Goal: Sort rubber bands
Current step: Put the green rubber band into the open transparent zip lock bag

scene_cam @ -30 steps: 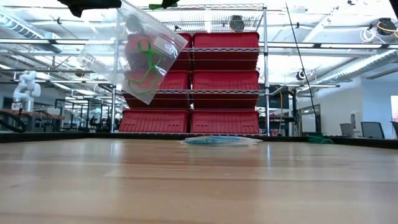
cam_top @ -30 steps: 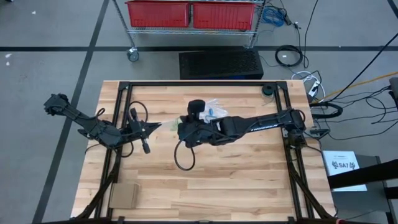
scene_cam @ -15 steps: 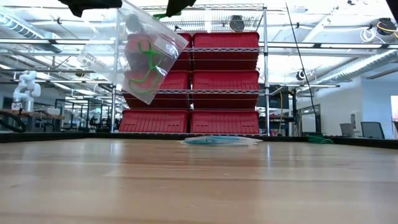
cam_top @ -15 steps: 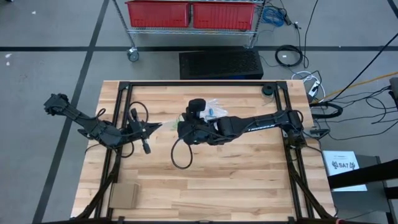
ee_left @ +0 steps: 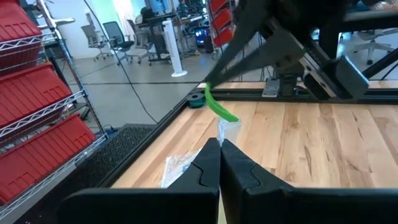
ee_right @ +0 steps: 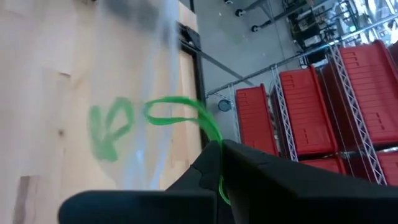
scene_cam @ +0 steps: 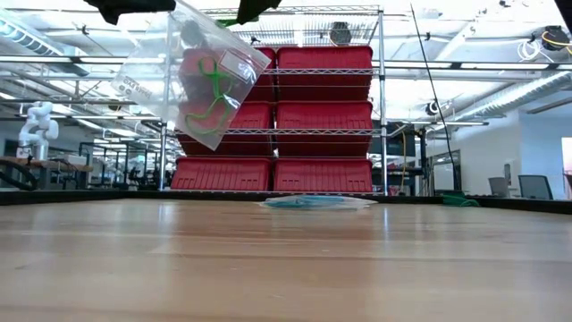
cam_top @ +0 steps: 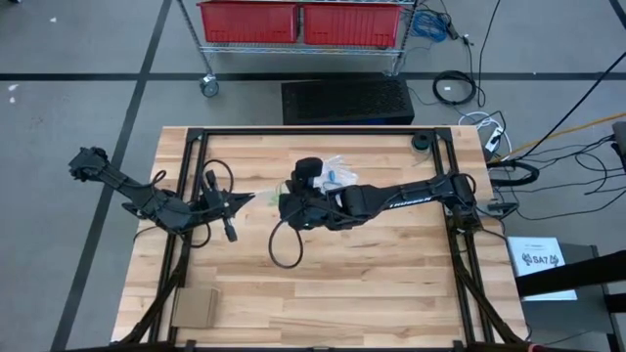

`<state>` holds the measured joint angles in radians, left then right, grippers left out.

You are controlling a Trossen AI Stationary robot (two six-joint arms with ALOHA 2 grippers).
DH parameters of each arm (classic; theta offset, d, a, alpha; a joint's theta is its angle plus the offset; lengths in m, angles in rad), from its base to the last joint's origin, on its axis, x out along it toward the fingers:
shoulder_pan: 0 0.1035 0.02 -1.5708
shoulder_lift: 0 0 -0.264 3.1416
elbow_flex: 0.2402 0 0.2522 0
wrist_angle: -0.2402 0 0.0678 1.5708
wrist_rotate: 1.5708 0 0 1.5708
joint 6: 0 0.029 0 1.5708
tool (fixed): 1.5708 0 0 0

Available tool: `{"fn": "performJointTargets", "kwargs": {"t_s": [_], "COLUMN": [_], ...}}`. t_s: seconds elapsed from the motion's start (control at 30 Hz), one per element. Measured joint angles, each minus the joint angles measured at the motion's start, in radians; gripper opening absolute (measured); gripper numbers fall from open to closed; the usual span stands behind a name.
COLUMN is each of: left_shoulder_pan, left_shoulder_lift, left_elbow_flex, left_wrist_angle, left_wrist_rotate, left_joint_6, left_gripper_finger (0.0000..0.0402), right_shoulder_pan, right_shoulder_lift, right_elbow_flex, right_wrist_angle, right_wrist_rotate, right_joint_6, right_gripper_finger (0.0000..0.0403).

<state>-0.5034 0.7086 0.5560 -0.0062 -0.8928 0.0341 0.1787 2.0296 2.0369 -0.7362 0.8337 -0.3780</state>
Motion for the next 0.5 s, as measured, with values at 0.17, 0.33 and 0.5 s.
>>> {"fn": "performJointTargets", "kwargs": {"t_s": [0.17,0.33,0.5], "left_shoulder_pan": [0.000,0.000,0.000], "left_shoulder_lift": [0.000,0.000,0.000], "left_elbow_flex": [0.000,0.000,0.000], "left_wrist_angle": [0.005,0.006,0.006], "left_wrist_rotate": [0.000,0.000,0.000], "left_joint_6": [0.000,0.000,0.000], "left_gripper_finger": [0.0000,0.0000,0.0000], "right_shoulder_pan": [0.018,0.021,0.026], "right_shoulder_lift": [0.011,0.016,0.017], "right_elbow_flex": [0.000,0.000,0.000], "right_wrist_angle": [0.003,-0.001,0.014], "right_wrist_rotate": [-0.049,-0.082,-0.138], "right_joint_6": [0.008,0.029,0.037], "right_gripper_finger": [0.0000,0.0000,0.0000]}}
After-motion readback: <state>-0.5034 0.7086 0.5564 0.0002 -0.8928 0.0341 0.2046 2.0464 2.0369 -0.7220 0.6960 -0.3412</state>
